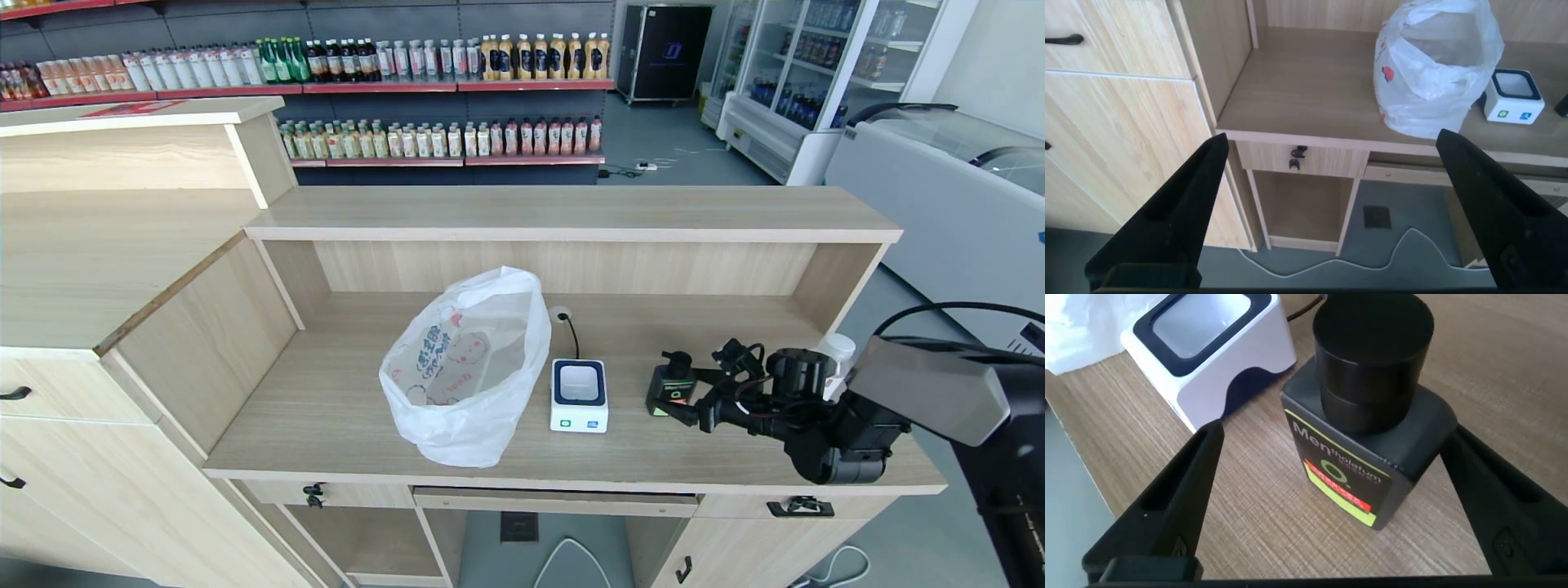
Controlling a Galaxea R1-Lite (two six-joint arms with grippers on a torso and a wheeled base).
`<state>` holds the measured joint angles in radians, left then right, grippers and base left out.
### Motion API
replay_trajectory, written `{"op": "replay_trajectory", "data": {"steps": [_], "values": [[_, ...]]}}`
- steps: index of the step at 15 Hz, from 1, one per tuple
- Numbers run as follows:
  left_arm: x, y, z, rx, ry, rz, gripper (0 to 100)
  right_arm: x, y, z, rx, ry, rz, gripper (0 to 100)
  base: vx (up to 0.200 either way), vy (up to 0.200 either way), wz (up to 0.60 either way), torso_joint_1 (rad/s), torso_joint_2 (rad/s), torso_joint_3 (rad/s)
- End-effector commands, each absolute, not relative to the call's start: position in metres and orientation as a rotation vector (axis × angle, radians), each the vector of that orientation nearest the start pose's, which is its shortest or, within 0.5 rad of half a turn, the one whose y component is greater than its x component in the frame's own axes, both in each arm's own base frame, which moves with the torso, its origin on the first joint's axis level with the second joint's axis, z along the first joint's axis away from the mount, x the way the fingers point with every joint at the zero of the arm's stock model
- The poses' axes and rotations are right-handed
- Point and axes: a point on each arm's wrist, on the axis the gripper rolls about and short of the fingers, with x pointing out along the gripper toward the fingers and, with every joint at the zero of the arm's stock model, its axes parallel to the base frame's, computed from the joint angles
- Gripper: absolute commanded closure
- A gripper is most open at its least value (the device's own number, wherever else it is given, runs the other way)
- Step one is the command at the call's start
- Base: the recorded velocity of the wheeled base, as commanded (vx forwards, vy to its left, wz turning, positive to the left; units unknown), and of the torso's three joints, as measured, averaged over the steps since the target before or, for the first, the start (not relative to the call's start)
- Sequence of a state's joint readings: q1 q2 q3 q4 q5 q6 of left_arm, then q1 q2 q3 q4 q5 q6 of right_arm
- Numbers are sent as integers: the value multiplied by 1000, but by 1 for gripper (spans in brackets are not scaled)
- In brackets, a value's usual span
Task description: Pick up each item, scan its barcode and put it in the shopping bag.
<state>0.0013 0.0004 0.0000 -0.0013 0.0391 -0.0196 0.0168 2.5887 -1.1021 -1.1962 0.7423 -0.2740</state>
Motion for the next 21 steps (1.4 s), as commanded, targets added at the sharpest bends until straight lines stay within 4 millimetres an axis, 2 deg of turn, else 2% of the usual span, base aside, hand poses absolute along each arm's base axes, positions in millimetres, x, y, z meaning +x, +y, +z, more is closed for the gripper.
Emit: {"op": "replay_trajectory", "data": {"steps": [1, 10, 14, 15, 21], "values": [[-23, 1, 75, -20, 0, 41, 0, 442, 27, -45, -154, 172, 794, 0, 0, 0, 0, 0, 0, 0], [-23, 1, 75, -20, 0, 41, 0, 457, 47, -61, -156, 152, 836, 0, 0, 0, 0, 0, 0, 0], [-23, 1, 76, -20, -2, 41, 0, 455, 52, -65, -160, 155, 849, 0, 0, 0, 0, 0, 0, 0], [-23, 1, 76, -20, -2, 41, 0, 456, 52, -63, -163, 148, 847, 100, 0, 0, 0, 0, 0, 0], [-23, 1, 76, -20, -2, 41, 0, 456, 42, -46, -225, 101, 818, 100, 0, 0, 0, 0, 0, 0]]}}
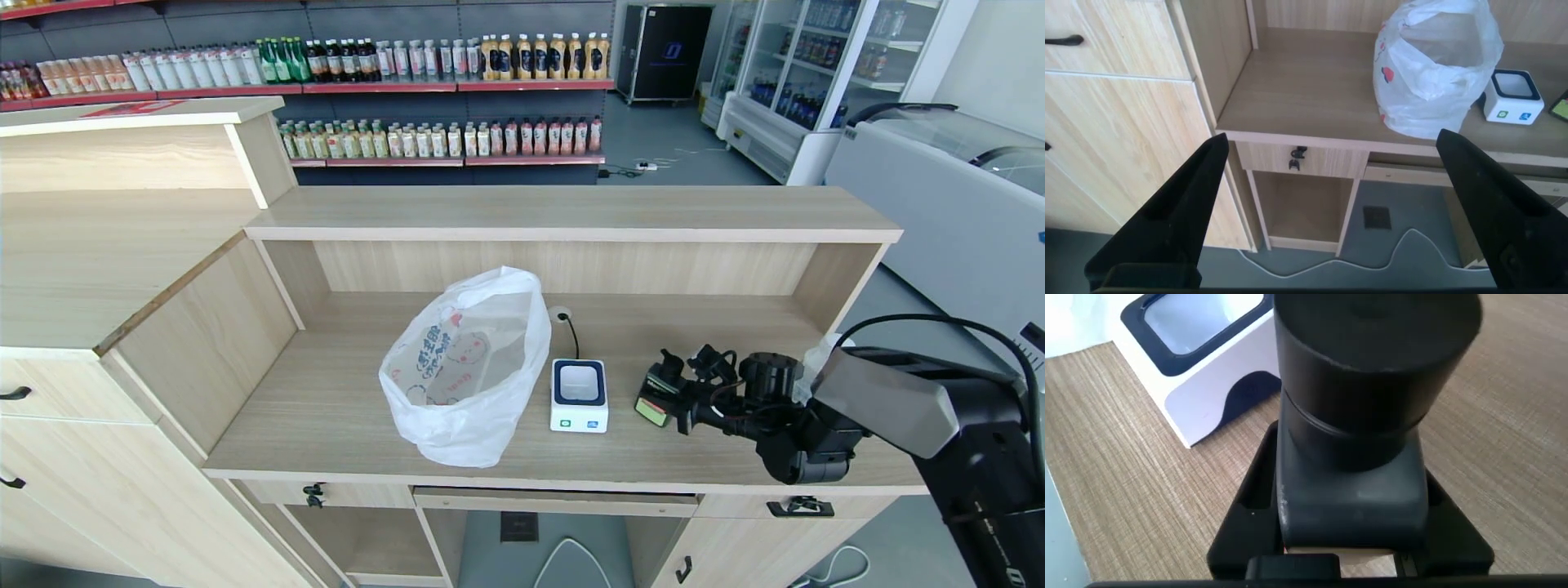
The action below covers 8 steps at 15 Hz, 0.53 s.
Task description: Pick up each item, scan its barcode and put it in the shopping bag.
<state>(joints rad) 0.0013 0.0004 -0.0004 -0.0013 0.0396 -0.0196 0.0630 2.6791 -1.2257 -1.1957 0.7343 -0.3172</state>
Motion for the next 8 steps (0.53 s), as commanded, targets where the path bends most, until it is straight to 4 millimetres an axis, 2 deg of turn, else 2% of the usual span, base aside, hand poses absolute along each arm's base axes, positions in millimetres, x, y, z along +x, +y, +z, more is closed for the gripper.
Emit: {"op": "replay_trajectory", "data": {"steps": [1, 3, 7, 8], "values": [[-23, 1, 76, -20, -2, 41, 0, 454, 37, -38, -255, 85, 810, 100, 0, 0, 0, 0, 0, 0], [-23, 1, 76, -20, -2, 40, 0, 439, 27, -14, -317, 68, 781, 100, 0, 0, 0, 0, 0, 0], [-23, 1, 76, -20, -2, 41, 0, 376, 25, 90, -484, -81, 757, 100, 0, 0, 0, 0, 0, 0], [-23, 1, 76, -20, -2, 41, 0, 362, 25, 108, -508, -116, 753, 100, 0, 0, 0, 0, 0, 0]]}}
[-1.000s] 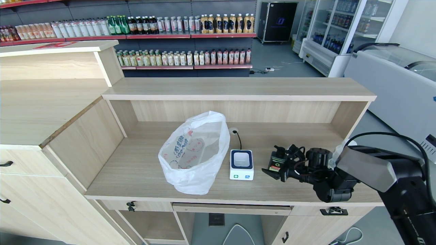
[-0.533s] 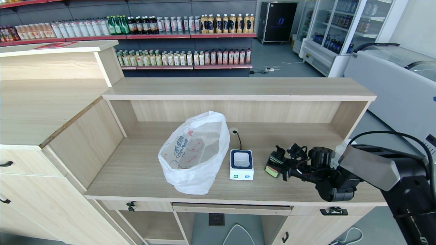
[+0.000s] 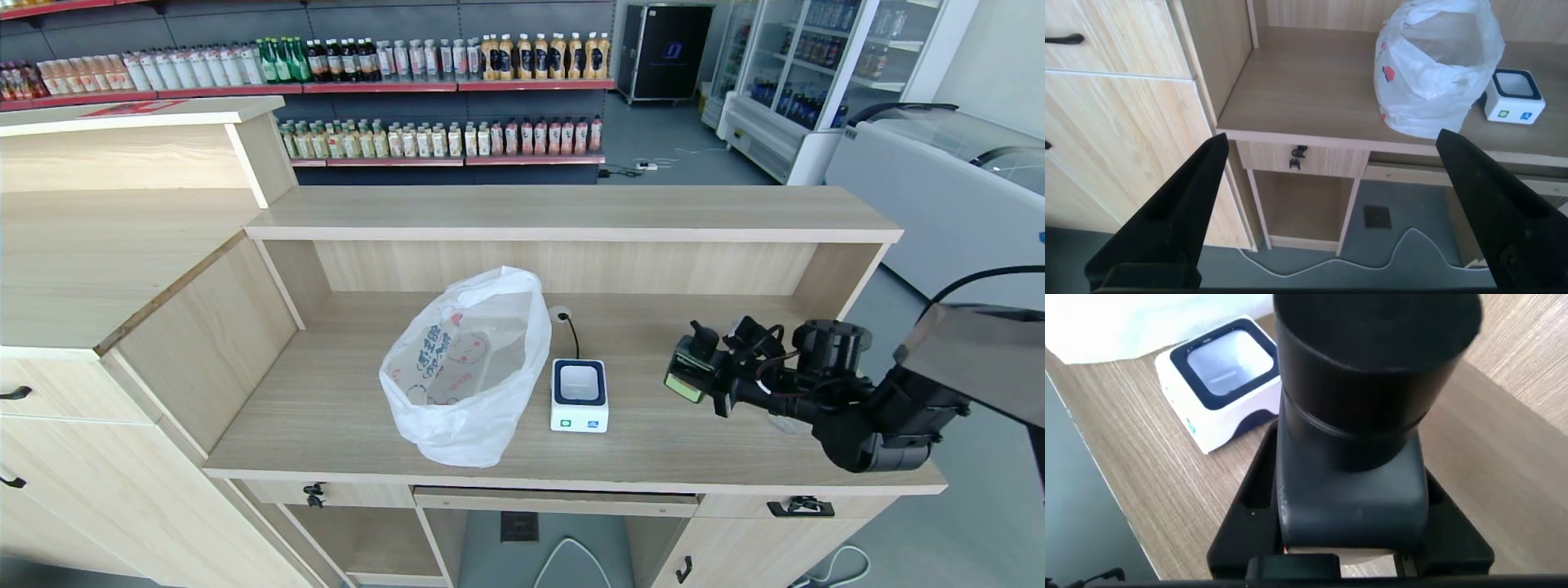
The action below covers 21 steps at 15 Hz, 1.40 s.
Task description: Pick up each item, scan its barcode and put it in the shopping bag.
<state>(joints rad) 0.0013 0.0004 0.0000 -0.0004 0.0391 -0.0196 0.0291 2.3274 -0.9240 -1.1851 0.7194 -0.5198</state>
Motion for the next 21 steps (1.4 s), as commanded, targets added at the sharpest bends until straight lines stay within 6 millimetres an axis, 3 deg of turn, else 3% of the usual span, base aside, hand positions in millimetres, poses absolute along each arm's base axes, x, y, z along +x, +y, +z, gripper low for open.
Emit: {"op": "replay_trajectory", "data": {"steps": [1, 3, 5, 6, 7, 8, 9, 11, 14, 17, 21], "values": [[-23, 1, 75, -20, 0, 41, 0, 337, 24, 145, -658, -244, 713, 100, 0, 0, 0, 0, 0, 0], [-23, 1, 76, -20, -2, 41, 0, 308, 22, 188, -963, -434, 634, 100, 0, 0, 0, 0, 0, 0], [-23, 1, 75, -20, 0, 41, 0, 284, 22, 212, -1211, -576, 543, 100, 0, 0, 0, 0, 0, 0], [-23, 1, 76, -20, -2, 41, 0, 259, 20, 214, -1274, -598, 521, 100, 0, 0, 0, 0, 0, 0], [-23, 1, 76, -20, -2, 41, 0, 249, 20, 214, -1307, -613, 514, 100, 0, 0, 0, 0, 0, 0], [-23, 1, 76, -20, -2, 40, 0, 223, 21, 220, -1446, -692, 469, 100, 0, 0, 0, 0, 0, 0], [-23, 1, 76, -20, -2, 41, 0, 214, 20, 226, -1510, -743, 435, 100, 0, 0, 0, 0, 0, 0], [-23, 1, 76, -20, -2, 40, 0, 174, 23, 252, -1781, -1018, 294, 100, 0, 0, 0, 0, 0, 0], [-23, 1, 76, -20, -2, 41, 0, 134, 32, 253, -2000, -1322, 138, 100, 0, 0, 0, 0, 0, 0], [-23, 1, 76, -20, -2, 41, 0, 106, 40, 249, -2062, -1485, 50, 100, 0, 0, 0, 0, 0, 0], [-23, 1, 75, -20, 0, 40, 0, 116, 65, 233, -2032, -1621, 220, 100, 0, 0, 0, 0, 0, 0]]}}
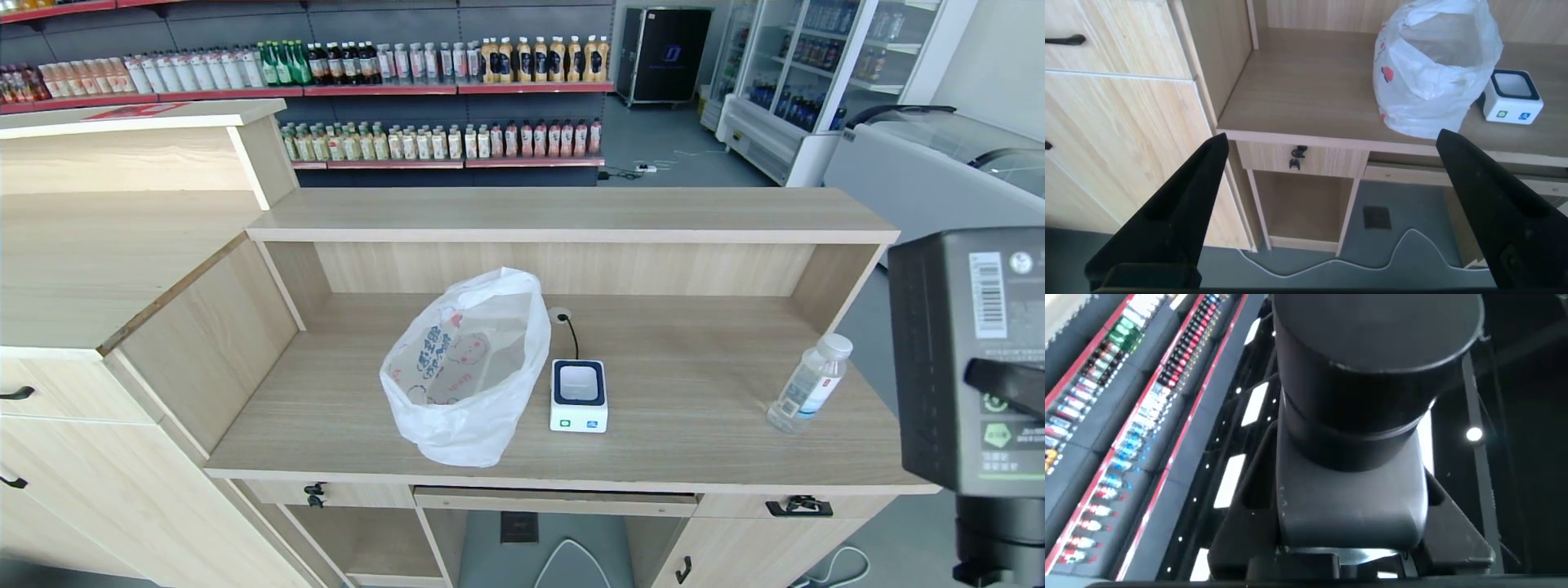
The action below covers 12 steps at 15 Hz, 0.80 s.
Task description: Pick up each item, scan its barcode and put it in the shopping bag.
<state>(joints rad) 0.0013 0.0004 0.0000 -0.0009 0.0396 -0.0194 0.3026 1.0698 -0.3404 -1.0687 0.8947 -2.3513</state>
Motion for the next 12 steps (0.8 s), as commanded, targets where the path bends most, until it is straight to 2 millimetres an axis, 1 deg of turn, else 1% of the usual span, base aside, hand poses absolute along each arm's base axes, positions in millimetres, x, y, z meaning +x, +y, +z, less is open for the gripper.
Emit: {"op": "replay_trajectory", "data": {"steps": [1, 4, 7, 9, 11, 12], "values": [[-23, 1, 76, -20, -2, 41, 0, 117, 73, 233, -1995, -1671, 248, 100, 0, 0, 0, 0, 0, 0], [-23, 1, 76, -20, -2, 41, 0, 113, 86, 230, -1948, -1779, 270, 100, 0, 0, 0, 0, 0, 0], [-23, 1, 75, -20, 0, 40, 0, 103, 86, 226, -1938, -1822, 290, 100, 0, 0, 0, 0, 0, 0], [-23, 1, 76, -20, -2, 41, 0, 95, 83, 222, -1938, -1828, 318, 100, 0, 0, 0, 0, 0, 0], [-23, 1, 76, -20, -2, 43, 0, 96, 83, 226, -1934, -1831, 306, 100, 0, 0, 0, 0, 0, 0], [-23, 1, 76, -20, -2, 41, 0, 98, 84, 230, -1934, -1836, 289, 100, 0, 0, 0, 0, 0, 0]]}}
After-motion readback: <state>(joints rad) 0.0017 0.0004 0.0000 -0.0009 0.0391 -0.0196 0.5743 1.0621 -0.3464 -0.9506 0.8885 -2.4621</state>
